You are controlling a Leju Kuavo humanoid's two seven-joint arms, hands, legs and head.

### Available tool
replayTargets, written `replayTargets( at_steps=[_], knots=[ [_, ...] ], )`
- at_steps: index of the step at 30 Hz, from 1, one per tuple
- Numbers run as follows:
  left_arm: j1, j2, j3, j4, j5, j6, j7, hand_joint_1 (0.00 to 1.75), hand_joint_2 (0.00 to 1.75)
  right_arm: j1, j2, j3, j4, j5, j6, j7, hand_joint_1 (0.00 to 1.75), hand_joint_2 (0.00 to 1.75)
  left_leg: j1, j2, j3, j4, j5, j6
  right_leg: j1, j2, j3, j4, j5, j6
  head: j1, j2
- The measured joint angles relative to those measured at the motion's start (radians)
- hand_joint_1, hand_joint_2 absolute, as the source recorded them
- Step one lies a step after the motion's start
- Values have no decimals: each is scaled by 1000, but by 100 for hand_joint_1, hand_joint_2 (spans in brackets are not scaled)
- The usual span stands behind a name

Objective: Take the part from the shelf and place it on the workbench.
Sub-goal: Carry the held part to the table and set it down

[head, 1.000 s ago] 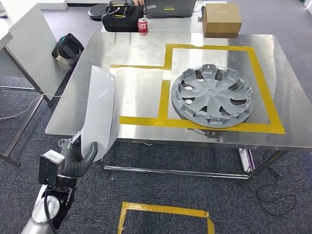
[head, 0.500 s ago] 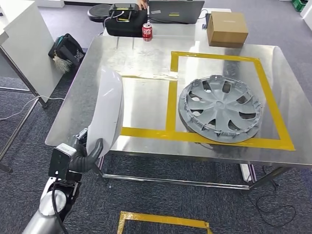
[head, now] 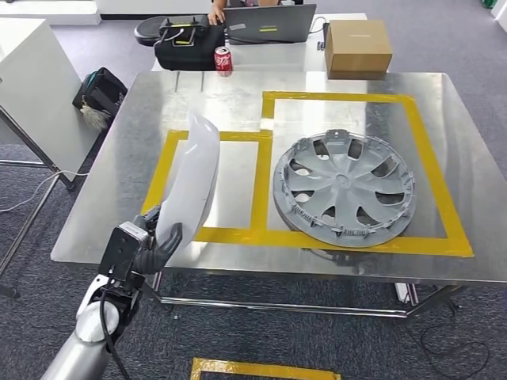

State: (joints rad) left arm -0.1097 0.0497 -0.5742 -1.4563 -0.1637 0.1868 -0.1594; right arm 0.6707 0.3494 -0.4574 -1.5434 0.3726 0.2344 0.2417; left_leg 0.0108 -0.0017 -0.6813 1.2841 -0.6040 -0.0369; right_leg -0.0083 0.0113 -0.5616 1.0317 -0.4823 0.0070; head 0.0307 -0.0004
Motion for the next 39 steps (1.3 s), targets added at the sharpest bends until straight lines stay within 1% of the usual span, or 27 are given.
replayTargets(
  at_steps=[1,2,3,4,5,6,7,8,10,11,12,14,15,16,18,19,20,28,30,31,33,34,35,36,37,38,39],
  knots=[
    [0,0,-2,4,-5,-2,7,175,175,0,0,0,0,1,2,0,0,175,0,0,-16,3,14,2,0,2,6,0,-5,0,0,0],
    [-2,0,-4,7,-10,-4,14,175,175,0,0,0,0,3,4,0,0,175,0,0,-13,-32,51,5,0,4,14,0,-11,2,0,0],
    [-4,0,-5,10,-15,-6,19,175,175,0,0,-1,0,4,6,1,0,175,-1,0,5,-94,103,8,0,5,23,0,-18,4,0,0],
    [-8,0,-6,15,-21,-7,24,175,175,-1,0,-1,0,6,9,1,0,175,-3,1,26,-159,144,13,1,6,33,1,-25,8,0,0],
    [-13,0,-7,21,-27,-8,29,175,175,-2,0,-2,1,7,11,0,0,175,-4,2,43,-213,164,16,3,6,36,1,-32,13,-1,0],
    [-18,-2,-8,28,-34,-9,34,175,175,-3,0,-4,1,9,14,0,0,175,-5,2,54,-246,171,19,5,6,37,1,-40,19,0,0],
    [-22,-4,-9,34,-39,-9,38,175,175,-4,0,-5,2,11,15,0,0,175,-6,2,57,-257,164,21,6,6,36,-1,-46,25,-1,0],
    [-25,-5,-10,39,-43,-10,41,175,175,-5,0,-7,2,12,17,-1,0,175,-6,2,59,-260,162,24,7,5,35,-3,-51,30,0,0],
    [-29,-8,-11,47,-53,-10,47,175,175,-6,0,-8,3,14,20,-2,0,175,-2,1,68,-264,173,34,6,2,41,6,-63,42,1,0],
    [-33,-10,-11,50,-61,-9,52,175,175,-6,0,-9,3,15,22,-3,0,175,0,1,73,-266,173,40,6,0,30,35,-79,47,5,0],
    [-37,-12,-11,54,-71,-9,59,175,175,-7,0,-9,3,17,23,-3,0,175,2,1,78,-267,170,46,5,-1,4,88,-104,53,7,0],
    [-43,-15,-11,63,-90,-8,71,175,175,-7,0,-10,4,20,27,-4,0,175,1,1,85,-267,160,53,4,-3,-83,229,-155,60,12,0],
    [-44,-15,-11,68,-98,-8,76,175,175,-7,0,-10,4,22,29,-4,0,175,1,1,90,-267,155,54,4,-3,-121,278,-163,62,12,0],
    [-45,-16,-12,72,-104,-8,79,175,175,-7,0,-12,4,23,29,-4,0,175,1,1,98,-267,149,54,3,-3,-141,290,-147,63,12,0],
    [-46,-18,-12,79,-108,-8,84,175,175,-7,0,-15,4,24,30,-4,0,175,2,0,115,-267,137,51,2,-3,-132,227,-78,63,12,0],
    [-46,-18,-12,81,-109,-8,85,175,175,-7,0,-16,4,24,30,-4,0,175,2,-1,120,-267,133,50,2,-3,-120,193,-52,63,12,0],
    [-46,-19,-12,82,-109,-8,85,175,175,-7,0,-16,4,24,30,-4,0,175,3,-1,123,-267,131,50,2,-3,-113,174,-38,63,12,0],
    [-46,-19,-12,82,-109,-8,85,175,175,-7,0,-16,4,24,30,-4,0,175,3,-1,124,-267,131,50,2,-3,-112,171,-36,63,12,0],
    [-47,-21,-12,83,-109,-8,86,175,175,-7,0,-17,4,24,31,-4,0,175,4,-1,129,-267,127,48,1,-3,-95,129,-12,63,12,0],
    [-48,-22,-12,84,-109,-8,86,175,175,-7,0,-18,4,24,31,-4,0,175,4,-1,134,-267,124,46,0,-4,-82,95,7,63,12,0],
    [-54,-23,-12,89,-112,-8,87,175,175,-7,0,-18,6,25,31,-4,0,175,1,-3,142,-267,112,36,1,-3,-54,38,26,53,11,0],
    [-58,-24,-13,93,-121,-8,89,175,175,-8,0,-19,6,26,32,-5,0,175,-1,-4,146,-270,107,28,1,-2,-46,22,27,44,10,0],
    [-68,-25,-15,98,-137,-7,94,175,175,-8,0,-20,7,29,35,-6,0,175,-2,-4,125,-225,81,18,1,-1,-36,13,21,29,8,0],
    [-76,-26,-18,108,-164,-9,108,175,175,-9,0,-21,8,33,39,-8,0,175,-1,-3,86,-175,81,12,-1,0,-23,10,12,21,6,0],
    [-90,-28,-23,120,-202,-11,128,175,175,-10,0,-23,8,38,43,-11,0,175,-1,-2,65,-172,100,8,0,1,-8,8,-4,17,3,0],
    [-106,-29,-29,135,-238,-13,146,175,175,-11,0,-23,9,42,47,-12,0,175,0,-1,43,-168,122,8,1,2,7,7,-20,17,0,0],
    [-123,-30,-37,152,-275,-13,160,175,175,-12,0,-23,10,46,50,-14,0,175,0,-1,44,-212,164,9,4,3,17,7,-34,16,0,0]
  ],
)
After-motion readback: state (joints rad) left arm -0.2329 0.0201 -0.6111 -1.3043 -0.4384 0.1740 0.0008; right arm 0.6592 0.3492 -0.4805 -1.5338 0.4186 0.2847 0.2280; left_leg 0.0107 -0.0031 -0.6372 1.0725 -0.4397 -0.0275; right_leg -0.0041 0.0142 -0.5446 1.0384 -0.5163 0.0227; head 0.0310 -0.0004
